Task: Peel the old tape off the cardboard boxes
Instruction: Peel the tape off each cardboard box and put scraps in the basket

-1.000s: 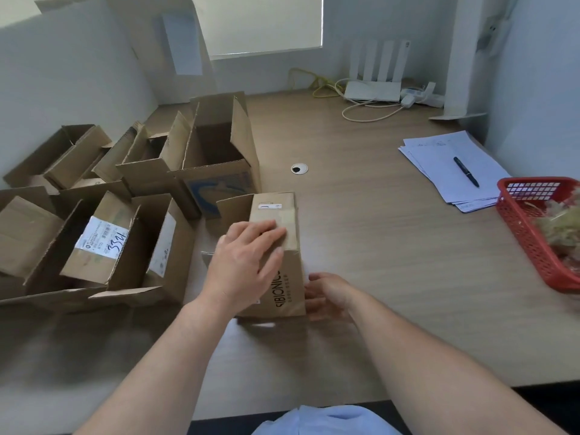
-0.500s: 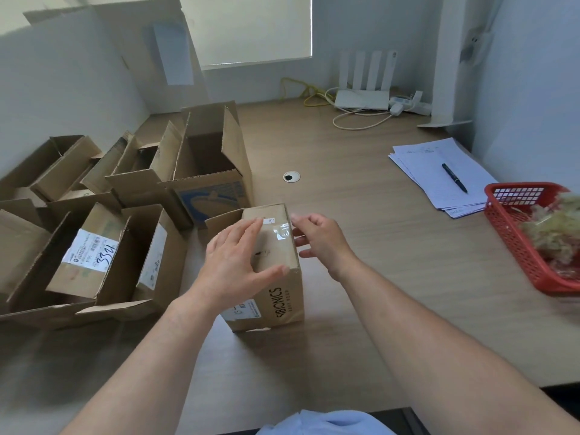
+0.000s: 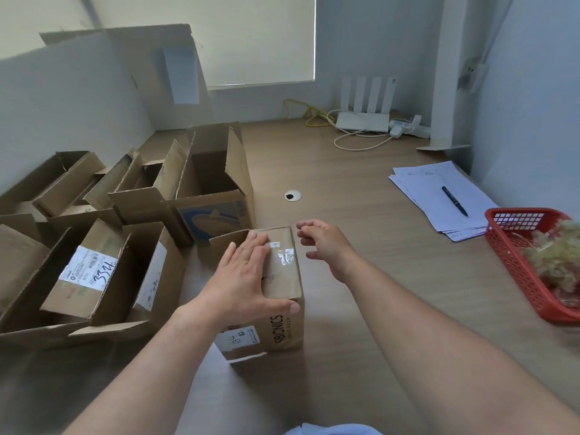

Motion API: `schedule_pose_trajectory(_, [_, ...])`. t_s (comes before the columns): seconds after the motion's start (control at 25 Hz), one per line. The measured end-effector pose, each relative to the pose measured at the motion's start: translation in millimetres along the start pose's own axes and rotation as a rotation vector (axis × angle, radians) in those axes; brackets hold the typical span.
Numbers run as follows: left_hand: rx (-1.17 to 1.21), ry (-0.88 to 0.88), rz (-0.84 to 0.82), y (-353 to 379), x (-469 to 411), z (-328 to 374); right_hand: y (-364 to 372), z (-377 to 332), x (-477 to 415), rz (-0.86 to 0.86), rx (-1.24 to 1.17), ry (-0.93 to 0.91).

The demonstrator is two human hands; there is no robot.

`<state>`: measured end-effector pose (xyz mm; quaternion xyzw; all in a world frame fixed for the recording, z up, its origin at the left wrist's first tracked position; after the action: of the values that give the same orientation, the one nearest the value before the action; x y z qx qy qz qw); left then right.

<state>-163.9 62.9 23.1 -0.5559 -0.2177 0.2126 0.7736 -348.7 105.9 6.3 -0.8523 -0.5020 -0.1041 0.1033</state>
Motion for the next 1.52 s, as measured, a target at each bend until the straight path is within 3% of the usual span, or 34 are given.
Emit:
schedule_pose_trajectory(0.32, [-0.024,0.041,-0.03,-6,-6,-2,14,-5,-29,-0.203,-0.08,0.109])
schedule_pose_trajectory(0.72, [-0.043,0.043,-0.016,-8,-11,-2,12,-12,-40,-0.304,-0.092,0.003])
schedule_pose_trajectory(1.16, [-0.031,0.028,-0.01,-5,-11,-4,10,-11,-35,-0.186,-0.092,-0.082])
schedule_pose_trajectory(1.32, [-0.024,0.03,-0.003,-4,-8,0,5,-13,-35,-0.186,-0.184,-0.021])
schedule_pose_trajectory(1.4, [-0.027,0.03,0.003,-5,-6,2,4,-19,-35,-0.158,-0.032,-0.008])
schedule_pose_trajectory(1.52, [-0.038,0.039,0.017,-5,-6,6,13,-34,-35,-0.078,0.434,-0.042])
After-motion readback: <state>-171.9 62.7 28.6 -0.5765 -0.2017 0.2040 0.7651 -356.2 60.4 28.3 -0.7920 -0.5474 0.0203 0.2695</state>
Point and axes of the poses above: each hand's wrist, its own x-axis away from the middle knuckle, its own y-axis out of the palm, z = x × y, the point moved 1 cm from there along -x, towards the middle knuckle, and after that the axes turned 1 degree about -z, right-handed, at the moved point
